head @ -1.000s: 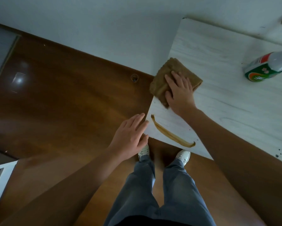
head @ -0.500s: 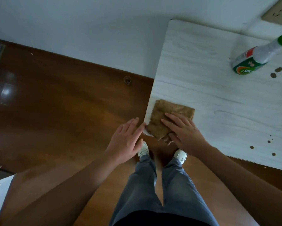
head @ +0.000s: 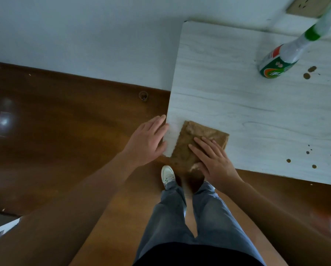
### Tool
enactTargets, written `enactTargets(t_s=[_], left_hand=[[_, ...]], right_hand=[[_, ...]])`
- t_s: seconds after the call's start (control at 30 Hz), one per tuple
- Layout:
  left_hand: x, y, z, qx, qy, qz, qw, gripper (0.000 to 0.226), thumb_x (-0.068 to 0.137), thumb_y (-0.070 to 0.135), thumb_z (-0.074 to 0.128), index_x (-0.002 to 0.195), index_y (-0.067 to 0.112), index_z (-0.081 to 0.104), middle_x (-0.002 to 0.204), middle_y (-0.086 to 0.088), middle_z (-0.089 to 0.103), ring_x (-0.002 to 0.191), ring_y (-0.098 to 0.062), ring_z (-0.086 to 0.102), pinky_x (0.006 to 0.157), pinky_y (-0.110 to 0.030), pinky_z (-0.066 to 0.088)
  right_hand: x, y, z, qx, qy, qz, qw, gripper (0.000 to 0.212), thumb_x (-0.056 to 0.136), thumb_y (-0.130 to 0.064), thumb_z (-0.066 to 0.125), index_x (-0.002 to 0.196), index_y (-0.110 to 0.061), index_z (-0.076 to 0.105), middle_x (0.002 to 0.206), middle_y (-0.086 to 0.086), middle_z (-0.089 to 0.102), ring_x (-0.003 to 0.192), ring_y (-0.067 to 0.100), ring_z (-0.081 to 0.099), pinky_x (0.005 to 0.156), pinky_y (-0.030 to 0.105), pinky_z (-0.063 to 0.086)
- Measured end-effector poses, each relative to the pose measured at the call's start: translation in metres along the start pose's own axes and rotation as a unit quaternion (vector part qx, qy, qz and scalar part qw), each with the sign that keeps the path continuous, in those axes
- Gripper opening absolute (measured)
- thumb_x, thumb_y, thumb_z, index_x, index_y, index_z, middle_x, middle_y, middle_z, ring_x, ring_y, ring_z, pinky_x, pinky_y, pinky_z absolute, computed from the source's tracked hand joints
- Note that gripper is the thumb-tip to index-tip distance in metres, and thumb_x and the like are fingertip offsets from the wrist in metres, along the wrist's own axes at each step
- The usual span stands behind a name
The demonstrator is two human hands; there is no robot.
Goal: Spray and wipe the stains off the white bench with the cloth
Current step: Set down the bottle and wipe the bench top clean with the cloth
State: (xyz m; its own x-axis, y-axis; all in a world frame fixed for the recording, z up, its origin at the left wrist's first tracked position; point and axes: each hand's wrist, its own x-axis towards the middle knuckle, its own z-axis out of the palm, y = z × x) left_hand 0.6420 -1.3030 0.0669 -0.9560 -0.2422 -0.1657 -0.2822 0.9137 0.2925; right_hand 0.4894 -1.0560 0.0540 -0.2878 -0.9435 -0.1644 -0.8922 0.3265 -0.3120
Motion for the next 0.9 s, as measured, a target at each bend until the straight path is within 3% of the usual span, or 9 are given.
enactTargets(t_s=[0.17, 0.3, 0.43, 0.53, 0.63, 0.8, 0.9], left_hand=[[0.004, -0.001, 0.009, 0.024, -0.018, 0.040, 0.999, 0.054, 0.105, 0.041, 0.043, 0.149, 0.009, 0.045, 0.164, -0.013, 0.034, 0.152, -0.029, 0.034, 0.121, -0.045, 0.038], [0.003, 0.004, 0.014, 0.026, -0.007, 0.025, 0.999, 0.056, 0.107, 0.043, 0.040, 0.149, 0.007, 0.046, 0.164, -0.016, 0.034, 0.152, -0.031, 0.034, 0.123, -0.045, 0.035], [0.004, 0.010, 0.011, 0.025, -0.014, 0.013, 1.000, 0.059, 0.106, 0.048, 0.034, 0.148, 0.008, 0.046, 0.163, -0.016, 0.035, 0.151, -0.031, 0.034, 0.122, -0.041, 0.027], [0.004, 0.012, 0.010, 0.030, -0.014, 0.012, 0.999, 0.056, 0.105, 0.045, 0.037, 0.145, 0.008, 0.047, 0.161, -0.016, 0.036, 0.150, -0.032, 0.036, 0.122, -0.046, 0.035], [0.004, 0.013, 0.010, 0.046, -0.008, 0.013, 0.999, 0.052, 0.104, 0.042, 0.040, 0.142, 0.006, 0.049, 0.159, -0.018, 0.039, 0.148, -0.034, 0.039, 0.119, -0.050, 0.039], [0.007, 0.026, 0.015, 0.059, 0.011, 0.023, 0.998, 0.050, 0.105, 0.042, 0.044, 0.142, 0.009, 0.051, 0.159, -0.019, 0.040, 0.149, -0.034, 0.037, 0.120, -0.052, 0.039], [0.012, 0.039, 0.021, 0.055, 0.010, 0.037, 0.998, 0.052, 0.106, 0.042, 0.044, 0.146, 0.009, 0.049, 0.161, -0.018, 0.038, 0.152, -0.033, 0.034, 0.122, -0.049, 0.036]], right_hand=[[-0.007, 0.027, -0.010, 0.037, 0.068, 0.098, 0.992, 0.054, 0.097, -0.024, 0.053, 0.150, -0.021, 0.045, 0.159, 0.002, 0.037, 0.147, 0.024, 0.028, 0.120, 0.051, 0.026], [0.018, 0.004, -0.001, 0.060, 0.112, 0.189, 0.974, 0.056, 0.096, -0.015, 0.058, 0.150, -0.020, 0.045, 0.159, 0.008, 0.036, 0.149, 0.030, 0.024, 0.123, 0.053, 0.017], [0.025, -0.020, 0.010, 0.040, 0.093, 0.110, 0.989, 0.054, 0.095, -0.020, 0.053, 0.149, -0.023, 0.047, 0.158, 0.005, 0.038, 0.149, 0.030, 0.027, 0.122, 0.054, 0.020], [0.011, -0.005, 0.007, 0.030, 0.078, 0.047, 0.995, 0.055, 0.094, -0.022, 0.056, 0.149, -0.024, 0.047, 0.158, 0.003, 0.039, 0.148, 0.026, 0.032, 0.122, 0.049, 0.023], [-0.013, 0.022, -0.001, 0.031, 0.092, 0.076, 0.992, 0.057, 0.092, -0.017, 0.063, 0.147, -0.020, 0.050, 0.156, 0.005, 0.042, 0.144, 0.028, 0.037, 0.120, 0.047, 0.028], [-0.030, 0.062, -0.015, 0.032, 0.107, 0.178, 0.978, 0.053, 0.096, -0.029, 0.048, 0.148, -0.019, 0.048, 0.156, 0.008, 0.041, 0.142, 0.031, 0.036, 0.116, 0.051, 0.032], [-0.015, 0.052, -0.009, 0.032, 0.118, 0.184, 0.975, 0.053, 0.096, -0.023, 0.048, 0.148, -0.017, 0.047, 0.157, 0.011, 0.040, 0.145, 0.036, 0.032, 0.117, 0.058, 0.029]])
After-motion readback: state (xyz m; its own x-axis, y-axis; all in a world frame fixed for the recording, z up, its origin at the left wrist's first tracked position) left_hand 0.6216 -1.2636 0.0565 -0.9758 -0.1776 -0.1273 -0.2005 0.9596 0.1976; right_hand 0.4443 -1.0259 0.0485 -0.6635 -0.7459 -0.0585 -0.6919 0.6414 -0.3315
